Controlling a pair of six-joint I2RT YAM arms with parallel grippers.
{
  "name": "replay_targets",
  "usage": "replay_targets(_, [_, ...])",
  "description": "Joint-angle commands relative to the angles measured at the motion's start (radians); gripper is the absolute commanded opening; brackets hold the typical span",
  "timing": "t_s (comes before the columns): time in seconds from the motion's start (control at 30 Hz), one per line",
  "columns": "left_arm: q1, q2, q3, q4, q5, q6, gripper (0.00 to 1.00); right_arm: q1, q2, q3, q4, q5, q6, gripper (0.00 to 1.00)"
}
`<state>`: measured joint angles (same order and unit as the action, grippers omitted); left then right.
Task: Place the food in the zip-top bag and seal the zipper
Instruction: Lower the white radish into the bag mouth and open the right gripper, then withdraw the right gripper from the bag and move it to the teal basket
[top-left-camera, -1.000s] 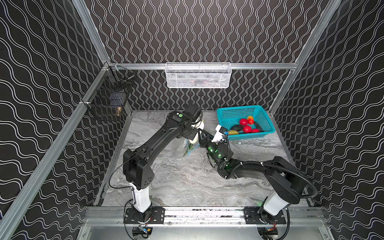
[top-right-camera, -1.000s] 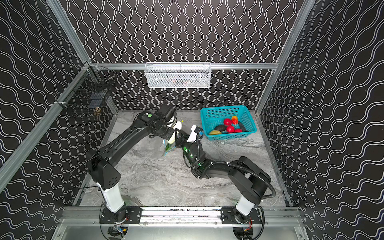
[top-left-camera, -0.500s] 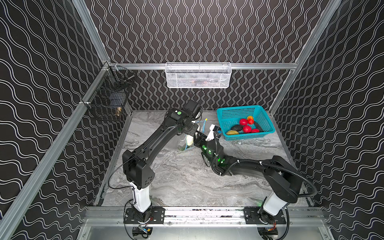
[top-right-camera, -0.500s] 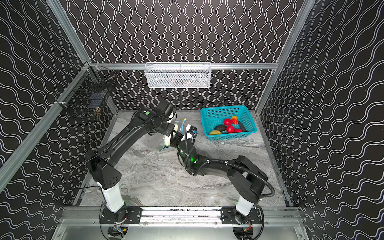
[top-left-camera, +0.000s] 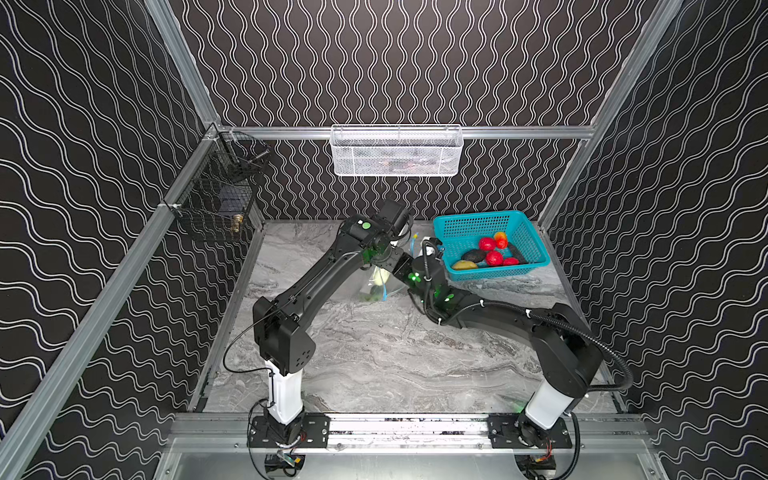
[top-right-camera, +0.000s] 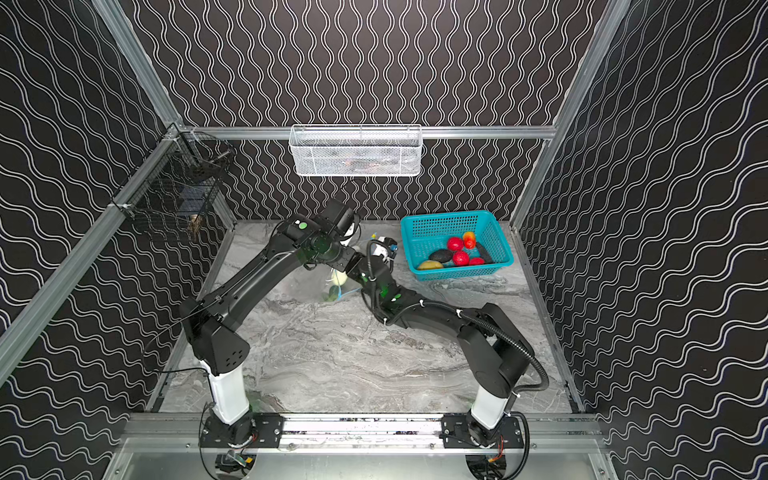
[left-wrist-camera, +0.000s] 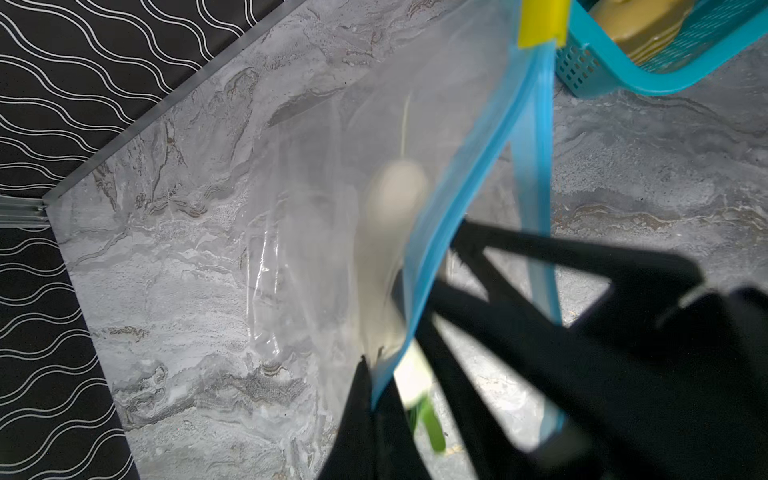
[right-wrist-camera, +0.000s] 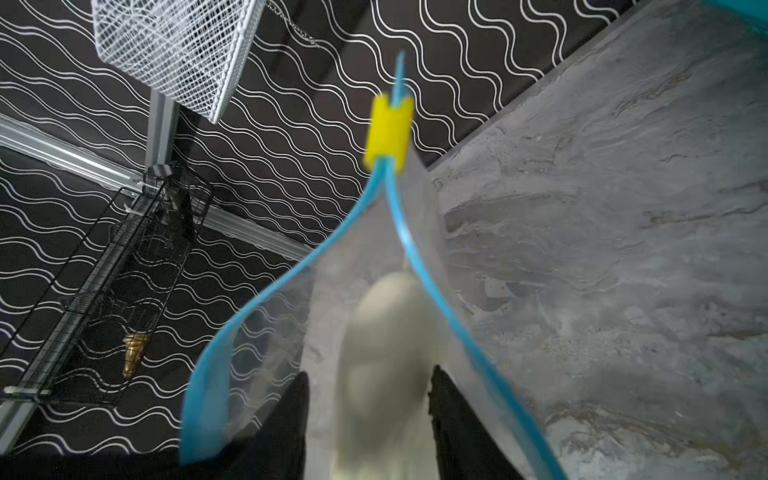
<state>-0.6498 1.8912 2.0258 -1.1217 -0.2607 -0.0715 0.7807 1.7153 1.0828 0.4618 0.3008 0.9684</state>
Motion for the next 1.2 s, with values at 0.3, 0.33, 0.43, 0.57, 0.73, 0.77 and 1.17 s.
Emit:
replay_targets(0.3, [0.008,0.047,0.013,-0.001,-0.083,0.006,0.00,-0.040,-0.181,-0.078,0.064,-0.157,-0.029,0.62])
replay_targets(0.33, [0.009,0.050,0.012,0.000,-0.086,0.011,0.00,-0.040,-0.198,-0.111,0.067,-0.161,-0.025,0.62])
replay_targets(0.43, [0.016,0.052,0.013,0.003,-0.097,0.024,0.00,-0.041,-0.241,-0.129,0.034,-0.160,-0.049,0.65])
replay_targets(0.57, [0.033,0.053,0.033,0.003,-0.106,0.013,0.00,-0.063,-0.268,-0.107,-0.094,-0.147,-0.077,0.75])
replay_targets(0.73, [0.032,0.067,0.040,0.008,-0.207,0.033,0.00,-0.102,-0.310,-0.108,-0.175,-0.165,-0.097,0.88])
replay_targets(0.77, [0.032,0.073,0.048,0.001,-0.195,0.029,0.00,-0.108,-0.312,-0.100,-0.194,-0.159,-0.104,0.90])
replay_targets(1.17, [0.033,0.075,0.110,-0.051,-0.083,0.001,0.00,-0.171,-0.114,0.290,-0.774,0.007,-0.135,1.00])
